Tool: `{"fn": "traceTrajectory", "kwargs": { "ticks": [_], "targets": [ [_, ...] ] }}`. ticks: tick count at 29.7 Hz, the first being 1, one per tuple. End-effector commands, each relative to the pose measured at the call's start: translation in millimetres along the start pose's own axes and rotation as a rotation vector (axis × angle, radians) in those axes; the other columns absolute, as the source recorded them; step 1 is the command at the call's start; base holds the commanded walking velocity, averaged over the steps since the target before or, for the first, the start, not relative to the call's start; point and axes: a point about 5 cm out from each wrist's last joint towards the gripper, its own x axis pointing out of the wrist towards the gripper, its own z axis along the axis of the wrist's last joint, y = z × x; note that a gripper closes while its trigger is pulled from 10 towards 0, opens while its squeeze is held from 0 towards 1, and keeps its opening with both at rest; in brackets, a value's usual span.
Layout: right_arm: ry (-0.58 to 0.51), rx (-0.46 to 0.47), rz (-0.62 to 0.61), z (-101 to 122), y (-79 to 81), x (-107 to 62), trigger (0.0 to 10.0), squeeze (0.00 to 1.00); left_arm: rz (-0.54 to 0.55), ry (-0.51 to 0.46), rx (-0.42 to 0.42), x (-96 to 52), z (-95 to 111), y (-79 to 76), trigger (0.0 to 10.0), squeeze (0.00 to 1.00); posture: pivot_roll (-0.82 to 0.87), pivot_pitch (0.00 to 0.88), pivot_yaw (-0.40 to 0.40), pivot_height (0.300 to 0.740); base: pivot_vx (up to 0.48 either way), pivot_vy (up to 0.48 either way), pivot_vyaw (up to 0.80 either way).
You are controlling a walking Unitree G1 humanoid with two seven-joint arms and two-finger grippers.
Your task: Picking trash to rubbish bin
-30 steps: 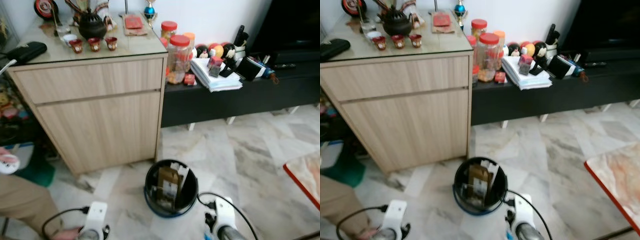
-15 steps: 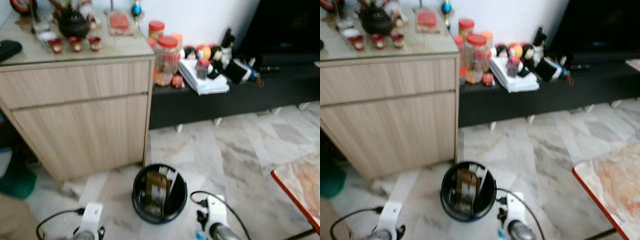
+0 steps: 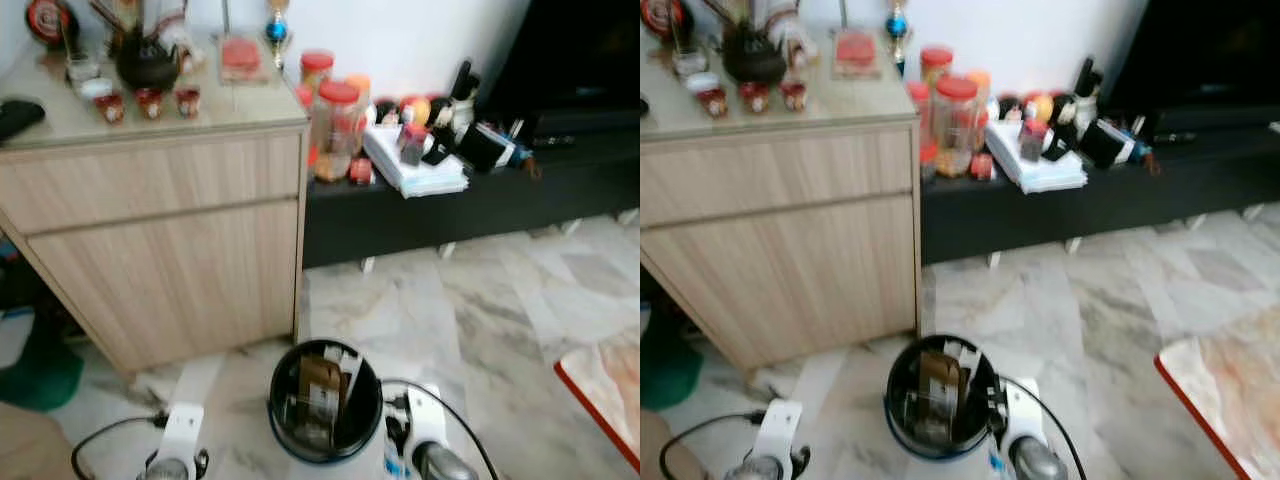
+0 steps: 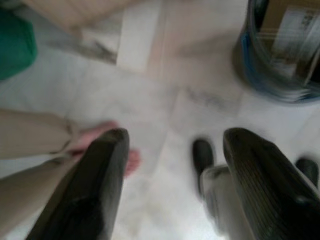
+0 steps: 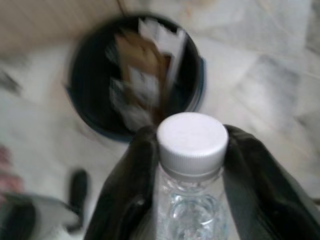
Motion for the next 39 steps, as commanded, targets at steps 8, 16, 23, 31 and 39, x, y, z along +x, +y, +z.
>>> {"fn": "traceTrajectory", "kwargs": {
  "ticks": [8,16,23,31,39],
  "targets": [
    [-0.029,0.010,0.009,10.7,4.1,2.5,10.0,0.00,0.012,0.062,0.008,-2.7,-17.8,6.0,10.0,0.00,0.11,0.025,-0.082,0.740,0.251,0.000,0.10],
    [-0.027,0.022,0.004,10.3,2.9,2.4,10.0,0.00,0.011,0.064,0.009,-2.9,-18.6,6.0,10.0,0.00,0.11,0.022,-0.083,0.740,0.251,0.000,0.00],
    [-0.028,0.023,0.001,10.6,2.1,2.3,10.0,0.00,0.012,0.063,0.002,-2.7,-18.0,5.6,10.0,0.00,0.11,0.036,-0.086,0.740,0.252,0.000,0.00],
    [-0.026,0.009,0.007,9.2,3.6,2.2,10.0,0.00,0.013,0.061,-0.003,-2.6,-17.2,5.7,10.0,0.00,0.11,0.053,-0.088,0.740,0.254,0.000,0.00],
    [-0.025,0.015,0.003,9.3,3.1,2.2,10.0,0.00,0.014,0.059,-0.004,-2.4,-16.1,6.1,10.0,0.00,0.11,0.057,-0.089,0.740,0.269,0.000,0.00]
  ]
}}
